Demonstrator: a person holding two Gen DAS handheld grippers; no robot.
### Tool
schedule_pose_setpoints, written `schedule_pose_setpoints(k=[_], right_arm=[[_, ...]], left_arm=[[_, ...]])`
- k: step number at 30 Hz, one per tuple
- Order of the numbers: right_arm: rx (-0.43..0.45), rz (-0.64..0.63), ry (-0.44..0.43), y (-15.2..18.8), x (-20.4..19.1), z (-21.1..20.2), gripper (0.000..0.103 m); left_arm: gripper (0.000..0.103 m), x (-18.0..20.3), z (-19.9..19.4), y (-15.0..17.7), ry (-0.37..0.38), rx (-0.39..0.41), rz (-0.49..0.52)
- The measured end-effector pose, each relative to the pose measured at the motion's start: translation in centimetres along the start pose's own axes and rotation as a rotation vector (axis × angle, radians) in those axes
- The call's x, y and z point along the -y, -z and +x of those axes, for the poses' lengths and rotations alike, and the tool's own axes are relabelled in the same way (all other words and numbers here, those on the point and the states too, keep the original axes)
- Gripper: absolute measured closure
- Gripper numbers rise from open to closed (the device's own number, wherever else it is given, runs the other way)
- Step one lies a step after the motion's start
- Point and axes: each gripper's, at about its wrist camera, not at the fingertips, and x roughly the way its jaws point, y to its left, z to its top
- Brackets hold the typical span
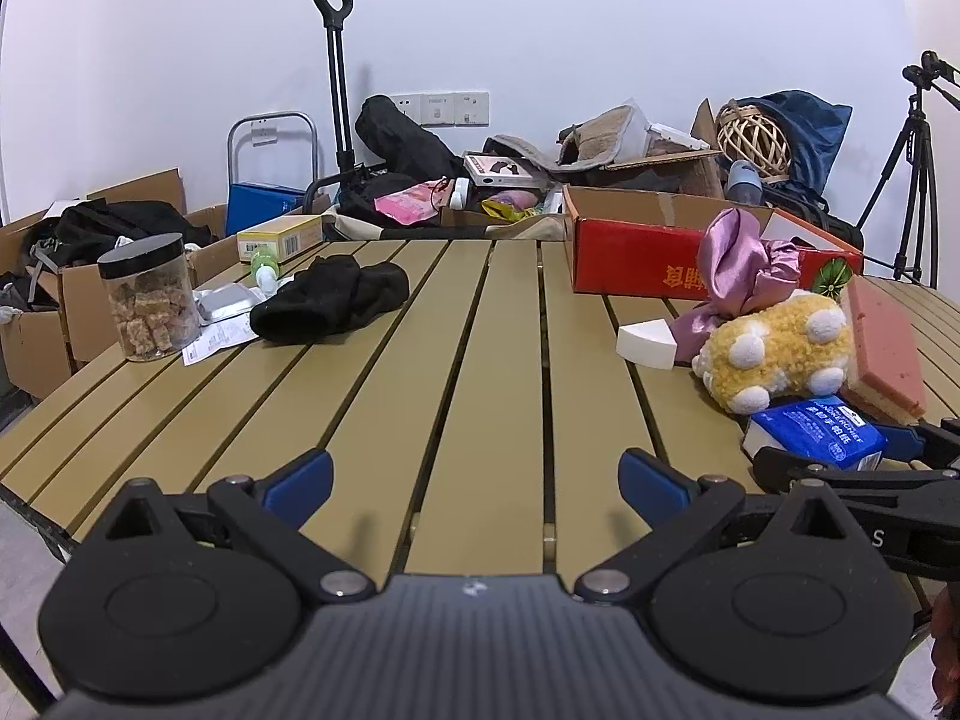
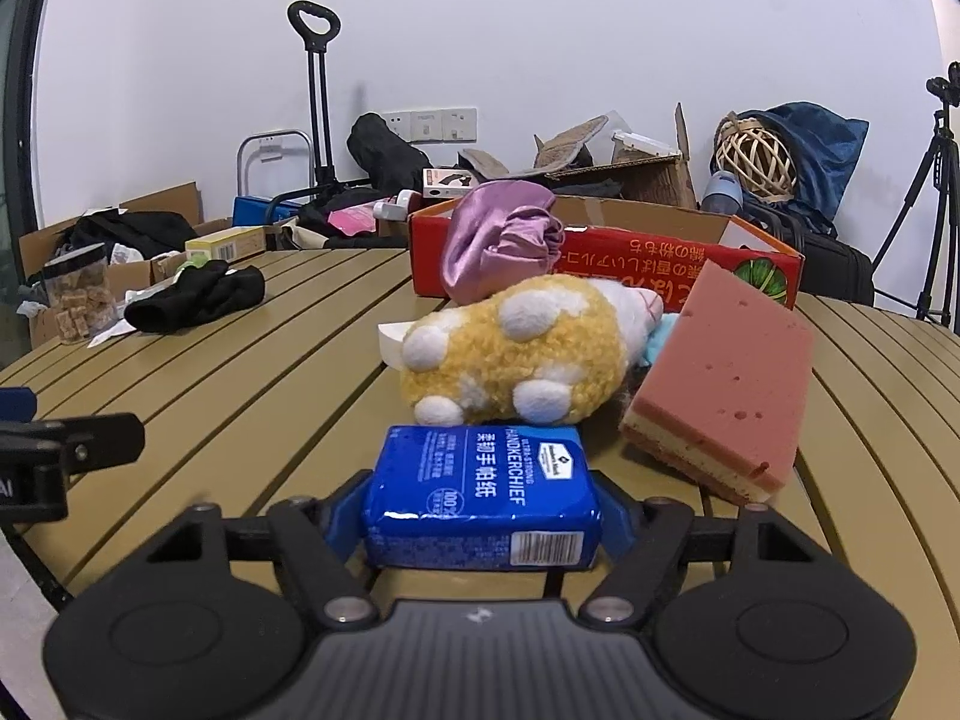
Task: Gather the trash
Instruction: 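Grasp the blue tissue pack with the right gripper and lift it, then grasp the yellow plush toy with the left gripper while the right holds the tissue pack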
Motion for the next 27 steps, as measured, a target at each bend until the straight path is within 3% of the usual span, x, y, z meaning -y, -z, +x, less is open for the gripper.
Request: schedule_pose_setpoints(k=[19,27], right_arm=[[0.103,0.041,0.012,0.2,2.3,-4.7,0.031],[0.158,0.093,0.090,0.2,5.6,-6.9,0.031]], left_arm=[[0.000,2.9,1.1,-1.7,0.081,0.033,-0.059],[0.000,5.5,2.1,-3.0,0.186,0.052,-0.069]])
